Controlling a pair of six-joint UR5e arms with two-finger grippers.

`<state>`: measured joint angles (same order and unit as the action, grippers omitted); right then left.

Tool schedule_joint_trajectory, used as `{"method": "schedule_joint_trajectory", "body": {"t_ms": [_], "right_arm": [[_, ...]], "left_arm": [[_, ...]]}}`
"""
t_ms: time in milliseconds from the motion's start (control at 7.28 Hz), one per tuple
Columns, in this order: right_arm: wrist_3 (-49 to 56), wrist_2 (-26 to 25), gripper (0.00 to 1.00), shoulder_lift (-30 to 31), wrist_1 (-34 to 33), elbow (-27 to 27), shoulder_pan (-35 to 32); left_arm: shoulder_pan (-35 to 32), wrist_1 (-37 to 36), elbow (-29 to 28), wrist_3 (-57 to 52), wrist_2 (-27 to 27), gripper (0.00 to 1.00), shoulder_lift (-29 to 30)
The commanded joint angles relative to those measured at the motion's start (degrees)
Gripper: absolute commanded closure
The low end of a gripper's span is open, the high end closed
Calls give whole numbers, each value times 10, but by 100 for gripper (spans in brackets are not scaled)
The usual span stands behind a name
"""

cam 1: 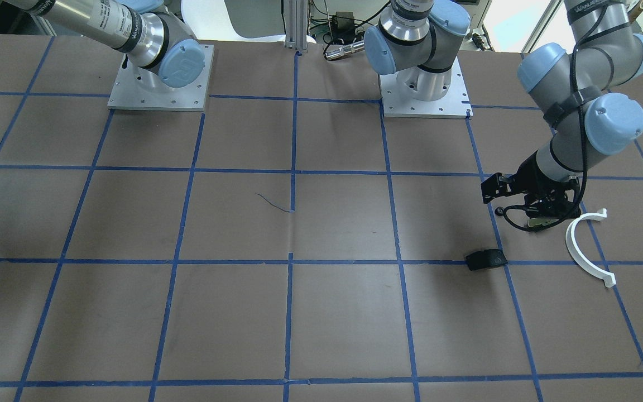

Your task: Place bearing gear from tray to pile

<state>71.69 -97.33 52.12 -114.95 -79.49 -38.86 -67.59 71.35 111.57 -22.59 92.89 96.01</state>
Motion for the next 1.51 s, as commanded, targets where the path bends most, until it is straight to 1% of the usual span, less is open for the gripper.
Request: {"method": "schedule_joint_trajectory", "body": {"t_ms": [0, 137, 275, 412, 550, 687, 825, 1100, 1374], "right_arm": [[-76, 6, 100, 52, 73, -1, -19], [-121, 33, 100, 88, 126, -5, -35], [-170, 57, 100, 123, 187, -8, -61], [-219, 59, 100, 160, 205, -22, -94], [-283, 61, 100, 191, 209, -48, -128], [-336, 64, 100, 217, 199, -78, -166], [-414, 96, 100, 238, 198, -96, -214], [-564, 97, 100, 288, 201, -123, -321], [-725, 98, 100, 304, 199, -134, -424]], "left_arm": [[-87, 174, -113, 150, -7, 0, -29], [-144, 203, -149, 218, -9, 0, -35], [-195, 208, -177, 244, -13, 0, -45], [-227, 208, -193, 249, -17, 0, -54], [-241, 208, -205, 249, -16, 0, -70], [-242, 205, -209, 244, -10, 0, -85], [-242, 201, -196, 245, -10, 0, -92], [-240, 200, -193, 250, -9, 0, -108], [-239, 199, -192, 250, -10, 0, -109]]}}
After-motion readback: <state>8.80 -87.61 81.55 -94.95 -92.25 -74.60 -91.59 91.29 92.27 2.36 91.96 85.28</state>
